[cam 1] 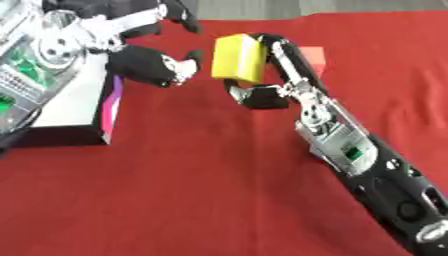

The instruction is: Pick up the objects with one hand, pass them to the other hand, and then place them into the box on the other side of the table.

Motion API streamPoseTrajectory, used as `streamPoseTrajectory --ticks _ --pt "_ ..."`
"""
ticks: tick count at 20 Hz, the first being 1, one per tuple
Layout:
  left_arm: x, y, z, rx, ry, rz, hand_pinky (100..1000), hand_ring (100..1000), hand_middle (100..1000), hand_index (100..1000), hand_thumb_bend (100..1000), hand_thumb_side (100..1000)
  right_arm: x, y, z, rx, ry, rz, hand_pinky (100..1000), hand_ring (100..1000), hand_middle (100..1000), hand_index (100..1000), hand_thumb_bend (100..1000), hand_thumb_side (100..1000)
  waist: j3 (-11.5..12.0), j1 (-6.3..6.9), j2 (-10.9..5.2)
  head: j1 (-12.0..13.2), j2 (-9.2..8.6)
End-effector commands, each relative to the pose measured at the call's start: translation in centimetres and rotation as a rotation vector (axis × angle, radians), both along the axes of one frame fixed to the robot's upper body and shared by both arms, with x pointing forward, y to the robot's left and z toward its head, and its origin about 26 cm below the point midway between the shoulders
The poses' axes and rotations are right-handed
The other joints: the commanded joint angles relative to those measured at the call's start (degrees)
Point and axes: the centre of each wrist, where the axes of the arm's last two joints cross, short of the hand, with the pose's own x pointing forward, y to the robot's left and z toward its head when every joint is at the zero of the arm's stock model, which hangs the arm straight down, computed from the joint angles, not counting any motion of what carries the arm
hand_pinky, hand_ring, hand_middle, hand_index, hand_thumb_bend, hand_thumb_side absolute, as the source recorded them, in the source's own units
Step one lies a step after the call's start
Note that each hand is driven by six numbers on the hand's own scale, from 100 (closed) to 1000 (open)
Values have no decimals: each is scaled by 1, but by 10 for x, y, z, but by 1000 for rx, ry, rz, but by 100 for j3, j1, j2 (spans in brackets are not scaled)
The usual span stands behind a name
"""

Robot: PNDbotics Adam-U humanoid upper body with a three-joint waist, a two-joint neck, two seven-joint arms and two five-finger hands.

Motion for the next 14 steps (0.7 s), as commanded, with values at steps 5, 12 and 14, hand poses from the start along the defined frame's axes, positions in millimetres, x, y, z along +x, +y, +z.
streamPoseTrajectory --ticks 5,12,14 --pt "11 -8 2 96 -38 17 807 903 811 889 331 589 -5 15 5 68 -3 31 782 601 465 539 100 100 -6 79 -263 87 -7" --pt "10 -14 1 142 -124 49 814 902 818 896 521 475 -9 19 7 39 7 79 783 599 463 537 100 100 -22 76 -262 160 -103" --pt "9 -15 2 144 -148 55 816 904 817 893 556 464 -10 19 7 27 14 87 784 600 463 537 100 100 -26 73 -257 177 -140"
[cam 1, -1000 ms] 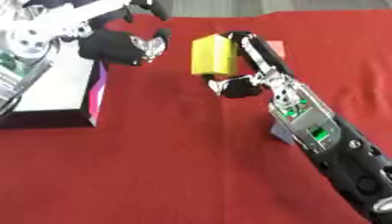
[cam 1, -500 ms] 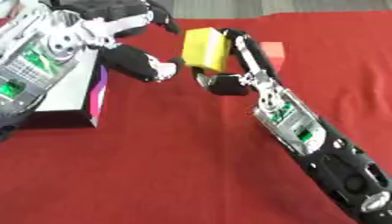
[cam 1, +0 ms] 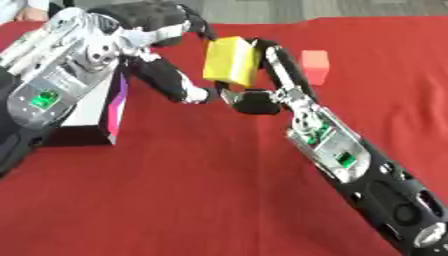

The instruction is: Pick up the objects with one hand, pass them to the other hand, and then place them into the box on the other side of the table.

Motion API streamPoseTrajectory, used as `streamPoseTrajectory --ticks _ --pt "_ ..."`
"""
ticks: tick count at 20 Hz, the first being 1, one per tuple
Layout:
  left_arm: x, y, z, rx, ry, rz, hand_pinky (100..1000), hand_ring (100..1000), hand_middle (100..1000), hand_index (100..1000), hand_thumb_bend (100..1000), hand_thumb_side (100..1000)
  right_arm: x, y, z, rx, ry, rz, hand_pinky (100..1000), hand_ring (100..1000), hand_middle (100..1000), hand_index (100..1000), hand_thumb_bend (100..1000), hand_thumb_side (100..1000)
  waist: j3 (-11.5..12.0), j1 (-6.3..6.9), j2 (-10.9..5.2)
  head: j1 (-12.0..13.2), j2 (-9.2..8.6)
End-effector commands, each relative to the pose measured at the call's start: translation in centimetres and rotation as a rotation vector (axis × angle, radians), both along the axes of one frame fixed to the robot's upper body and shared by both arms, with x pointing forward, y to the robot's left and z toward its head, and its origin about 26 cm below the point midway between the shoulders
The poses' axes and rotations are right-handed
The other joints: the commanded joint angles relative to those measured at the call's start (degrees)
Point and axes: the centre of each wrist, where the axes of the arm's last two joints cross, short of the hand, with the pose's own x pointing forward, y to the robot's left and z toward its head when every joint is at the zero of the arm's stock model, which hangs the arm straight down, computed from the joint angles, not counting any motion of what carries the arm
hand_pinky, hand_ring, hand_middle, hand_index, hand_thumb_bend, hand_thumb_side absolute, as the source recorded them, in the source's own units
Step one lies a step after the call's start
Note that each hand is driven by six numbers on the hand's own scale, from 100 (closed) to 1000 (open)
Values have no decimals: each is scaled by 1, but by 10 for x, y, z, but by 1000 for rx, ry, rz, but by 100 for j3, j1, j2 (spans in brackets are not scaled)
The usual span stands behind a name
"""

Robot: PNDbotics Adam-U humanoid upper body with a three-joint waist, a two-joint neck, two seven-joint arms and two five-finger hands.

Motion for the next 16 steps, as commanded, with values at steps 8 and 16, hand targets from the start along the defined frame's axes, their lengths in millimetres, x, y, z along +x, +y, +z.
streamPoseTrajectory --ticks 8,16 --pt "-13 -6 13 -12 -121 -11 817 905 805 874 624 484 -5 5 12 -31 -14 58 784 599 464 537 100 100 -3 60 -211 36 -88" --pt "-16 -11 11 -39 -136 -34 807 898 794 864 602 471 -7 8 12 -49 2 79 784 598 463 536 100 100 -16 55 -200 29 -3"
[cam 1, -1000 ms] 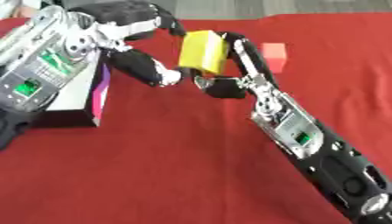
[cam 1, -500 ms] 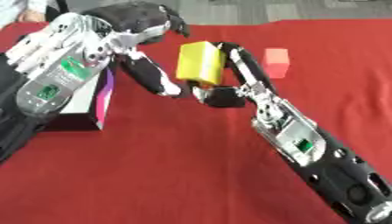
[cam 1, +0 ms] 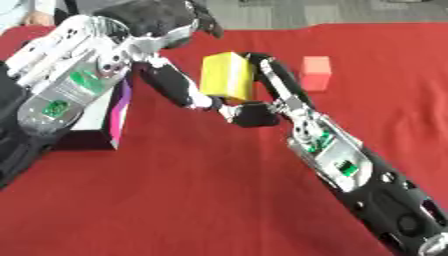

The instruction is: Pick up the objects with one hand, pass them to the other hand, and then place them into the box on the other side of the table.

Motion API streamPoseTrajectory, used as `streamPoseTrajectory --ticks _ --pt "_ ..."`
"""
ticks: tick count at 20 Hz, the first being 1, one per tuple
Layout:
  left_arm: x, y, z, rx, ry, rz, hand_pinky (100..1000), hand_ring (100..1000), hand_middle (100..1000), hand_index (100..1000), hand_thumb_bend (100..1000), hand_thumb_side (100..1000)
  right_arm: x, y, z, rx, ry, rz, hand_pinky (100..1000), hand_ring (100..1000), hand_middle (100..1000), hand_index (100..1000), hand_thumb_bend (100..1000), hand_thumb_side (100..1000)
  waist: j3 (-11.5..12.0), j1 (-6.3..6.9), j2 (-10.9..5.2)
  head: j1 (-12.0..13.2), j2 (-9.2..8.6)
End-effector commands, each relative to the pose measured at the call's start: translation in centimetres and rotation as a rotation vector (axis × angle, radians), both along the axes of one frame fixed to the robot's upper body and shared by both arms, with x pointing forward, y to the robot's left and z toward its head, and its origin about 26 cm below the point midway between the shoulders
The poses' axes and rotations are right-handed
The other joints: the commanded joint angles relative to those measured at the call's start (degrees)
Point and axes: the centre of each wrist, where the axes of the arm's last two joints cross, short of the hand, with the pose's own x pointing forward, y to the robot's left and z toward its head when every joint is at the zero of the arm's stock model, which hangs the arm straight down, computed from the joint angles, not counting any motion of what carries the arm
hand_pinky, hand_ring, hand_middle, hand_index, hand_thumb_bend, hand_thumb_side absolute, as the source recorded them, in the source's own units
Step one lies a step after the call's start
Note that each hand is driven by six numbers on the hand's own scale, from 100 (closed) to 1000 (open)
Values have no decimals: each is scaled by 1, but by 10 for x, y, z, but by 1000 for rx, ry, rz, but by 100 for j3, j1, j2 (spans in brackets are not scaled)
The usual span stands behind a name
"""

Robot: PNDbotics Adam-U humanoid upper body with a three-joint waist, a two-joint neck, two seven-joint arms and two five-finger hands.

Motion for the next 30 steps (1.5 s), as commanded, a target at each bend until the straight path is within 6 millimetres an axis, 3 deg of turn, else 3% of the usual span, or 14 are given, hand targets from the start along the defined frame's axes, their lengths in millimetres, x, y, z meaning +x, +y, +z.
streamPoseTrajectory --ticks 1,6,12,21,25,30 --pt "-4 -3 8 -13 -33 -21 806 897 793 863 603 473 -3 5 12 5 -30 27 784 598 463 536 100 100 -8 55 -202 5 79" --pt "0 -5 2 10 -13 -24 804 895 793 862 606 473 -5 7 13 7 -12 35 784 597 462 535 100 100 -33 47 -207 44 266" --pt "6 -8 -5 40 3 -25 801 892 792 866 600 471 -7 8 15 30 2 44 784 593 460 534 100 116 -47 38 -187 130 284" --pt "13 -9 -9 45 -18 -9 797 887 792 877 570 400 -10 10 18 43 13 58 783 589 457 531 100 125 -61 37 -191 177 284" --pt "15 -9 -10 27 -28 -2 789 880 780 862 435 349 -10 10 18 42 9 61 784 589 458 531 100 114 -66 38 -195 198 265" --pt "11 -11 -9 -13 -21 -12 784 877 765 835 307 381 -10 10 17 29 5 61 783 590 458 531 100 100 -63 39 -185 194 246"
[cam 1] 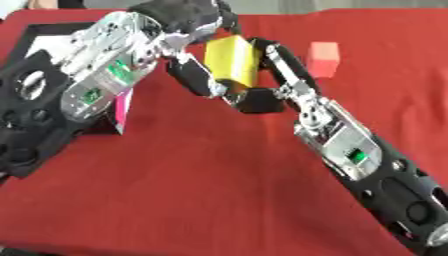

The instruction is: Pick up the objects with one hand, pass them to the other hand, and then place them into the box on the other side of the table.

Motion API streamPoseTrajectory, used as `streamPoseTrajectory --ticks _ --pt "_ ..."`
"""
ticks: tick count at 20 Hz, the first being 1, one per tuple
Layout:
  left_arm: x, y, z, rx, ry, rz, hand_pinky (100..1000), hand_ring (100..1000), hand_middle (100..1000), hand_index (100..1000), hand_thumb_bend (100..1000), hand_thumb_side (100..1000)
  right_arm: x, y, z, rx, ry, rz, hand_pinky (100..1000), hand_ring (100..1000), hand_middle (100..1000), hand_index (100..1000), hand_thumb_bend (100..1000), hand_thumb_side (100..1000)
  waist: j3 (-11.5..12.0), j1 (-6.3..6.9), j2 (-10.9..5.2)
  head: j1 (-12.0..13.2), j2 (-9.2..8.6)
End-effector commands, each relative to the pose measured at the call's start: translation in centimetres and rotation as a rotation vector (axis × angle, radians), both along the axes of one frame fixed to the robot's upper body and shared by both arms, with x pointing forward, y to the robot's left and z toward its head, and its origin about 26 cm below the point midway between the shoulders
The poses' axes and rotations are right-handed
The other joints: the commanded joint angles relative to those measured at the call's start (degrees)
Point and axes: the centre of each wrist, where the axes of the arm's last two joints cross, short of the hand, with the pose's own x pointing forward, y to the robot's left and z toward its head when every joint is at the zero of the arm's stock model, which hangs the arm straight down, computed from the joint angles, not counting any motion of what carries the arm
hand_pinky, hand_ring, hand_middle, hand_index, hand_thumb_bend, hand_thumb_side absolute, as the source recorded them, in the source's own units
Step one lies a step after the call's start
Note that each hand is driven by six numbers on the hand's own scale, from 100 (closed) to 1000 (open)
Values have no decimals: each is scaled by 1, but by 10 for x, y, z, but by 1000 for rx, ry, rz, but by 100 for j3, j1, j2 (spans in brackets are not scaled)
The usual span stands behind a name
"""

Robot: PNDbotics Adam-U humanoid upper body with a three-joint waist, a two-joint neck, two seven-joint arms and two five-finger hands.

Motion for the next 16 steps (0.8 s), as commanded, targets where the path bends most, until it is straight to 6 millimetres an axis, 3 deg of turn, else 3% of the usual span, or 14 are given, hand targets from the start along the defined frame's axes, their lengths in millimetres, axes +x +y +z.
streamPoseTrajectory --ticks 1,9,11,16 --pt "-6 0 12 -31 -31 -8 781 876 761 827 295 377 -5 4 11 3 -40 29 783 590 458 531 100 100 6 39 -182 14 -2" --pt "-10 -1 13 -63 -12 -10 748 829 690 741 230 286 -4 4 10 1 -40 32 782 590 458 531 100 100 4 34 -170 22 1" --pt "-9 -1 13 -64 -10 -9 732 808 653 682 173 171 -4 4 9 1 -39 32 782 591 459 532 100 100 1 33 -168 29 1" --pt "-9 -1 13 -86 -23 -15 697 748 572 576 100 110 -3 4 8 -6 -35 33 784 602 472 548 100 100 -1 33 -162 29 -8"
